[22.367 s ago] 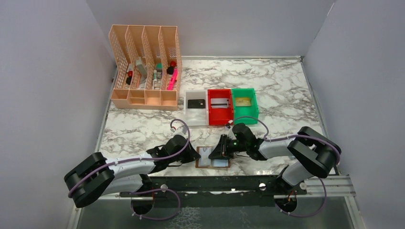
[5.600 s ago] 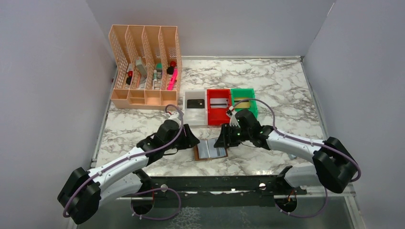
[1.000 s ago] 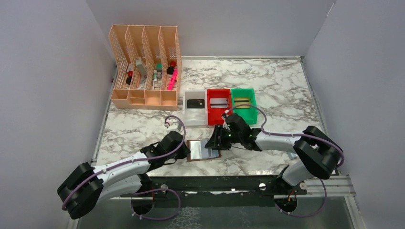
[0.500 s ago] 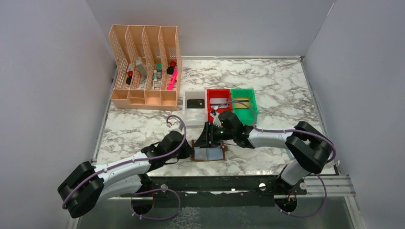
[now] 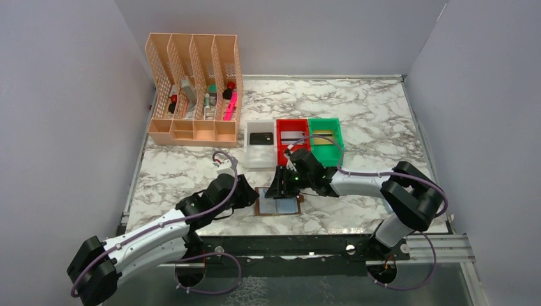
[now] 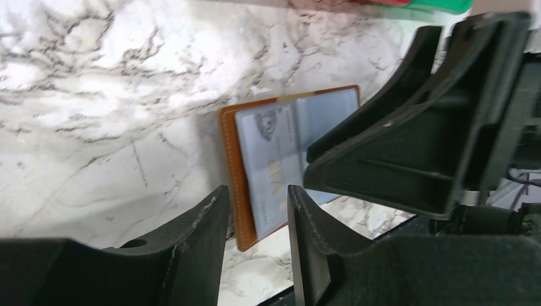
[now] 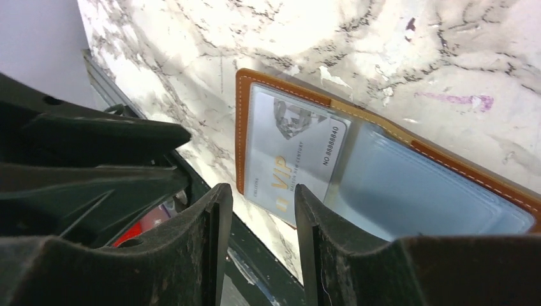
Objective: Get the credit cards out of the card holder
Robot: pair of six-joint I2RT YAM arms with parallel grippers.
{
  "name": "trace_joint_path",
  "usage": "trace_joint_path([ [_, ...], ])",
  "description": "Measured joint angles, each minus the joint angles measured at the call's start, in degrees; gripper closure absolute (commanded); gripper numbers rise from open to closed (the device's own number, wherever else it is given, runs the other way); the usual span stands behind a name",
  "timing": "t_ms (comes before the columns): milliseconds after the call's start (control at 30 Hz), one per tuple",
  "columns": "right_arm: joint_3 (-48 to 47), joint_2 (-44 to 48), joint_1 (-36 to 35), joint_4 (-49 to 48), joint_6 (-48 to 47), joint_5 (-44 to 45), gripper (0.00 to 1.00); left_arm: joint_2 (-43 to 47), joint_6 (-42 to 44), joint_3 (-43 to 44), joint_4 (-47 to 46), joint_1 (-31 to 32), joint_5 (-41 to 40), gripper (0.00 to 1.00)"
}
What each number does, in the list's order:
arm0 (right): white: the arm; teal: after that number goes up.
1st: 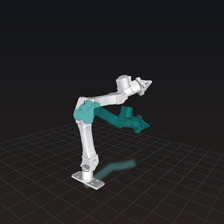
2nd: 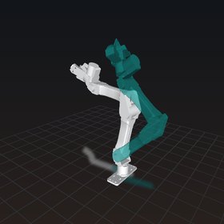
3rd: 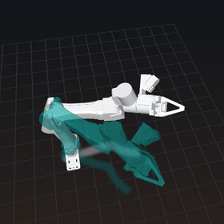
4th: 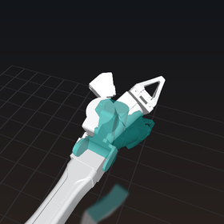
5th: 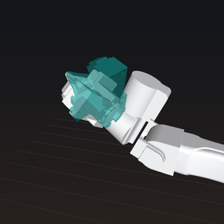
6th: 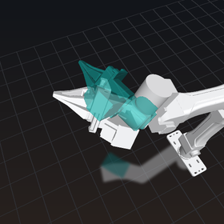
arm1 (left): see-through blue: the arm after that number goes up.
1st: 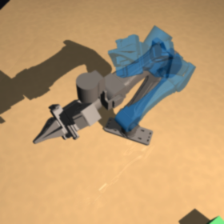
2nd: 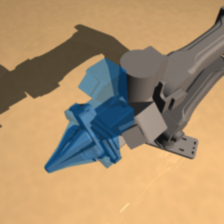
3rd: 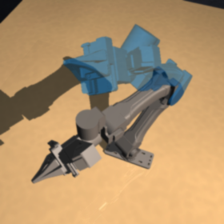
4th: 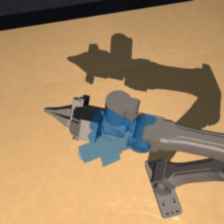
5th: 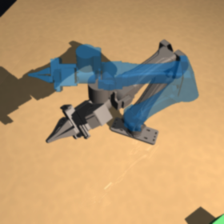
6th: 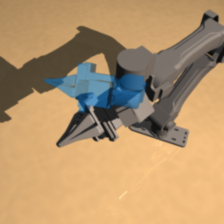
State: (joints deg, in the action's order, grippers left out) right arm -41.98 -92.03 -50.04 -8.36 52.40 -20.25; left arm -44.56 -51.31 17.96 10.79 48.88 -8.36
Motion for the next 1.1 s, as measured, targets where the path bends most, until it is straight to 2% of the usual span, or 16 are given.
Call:
trace_joint_path([
  [133,0.83,-0.31,0.02,-0.04,0.00,0.92,0.57,-1.64,1.77,1.14,-3.56,0.00,2.27,0.66],
  [200,1.31,-0.61,0.24,-0.07,0.00,1.40,0.58,-4.94,2.51,1.36,-6.75,0.00,4.55,0.72],
  [367,2.99,-1.03,0.63,-0.57,0.20,1.88,0.58,-14.05,2.95,1.60,-10.27,0.00,8.41,0.78],
  [500,4.15,-1.09,0.68,-2.34,0.98,1.99,0.58,-18.27,2.73,1.60,-10.69,0.00,9.33,0.80],
  [700,5.99,-2.78,1.05,-8.02,3.19,0.46,0.62,-19.32,1.95,1.11,-12.02,0.00,9.38,0.80],
  [833,7.32,-3.69,1.66,-11.47,4.55,-1.09,0.70,-19.21,1.11,0.26,-13.44,0.00,9.40,0.82],
  [1000,9.92,-4.13,2.29,-15.93,5.88,-2.64,0.90,-19.02,0.20,-0.85,-15.43,0.00,9.42,0.85],
  [1067,11.21,-4.39,2.93,-17.70,6.47,-3.78,0.92,-19.06,-0.17,-1.09,-15.89,0.00,9.42,0.85],
  [1100,11.85,-4.52,3.30,-18.78,6.78,-4.55,0.97,-19.10,-0.33,-1.18,-16.13,0.00,9.44,0.86],
])
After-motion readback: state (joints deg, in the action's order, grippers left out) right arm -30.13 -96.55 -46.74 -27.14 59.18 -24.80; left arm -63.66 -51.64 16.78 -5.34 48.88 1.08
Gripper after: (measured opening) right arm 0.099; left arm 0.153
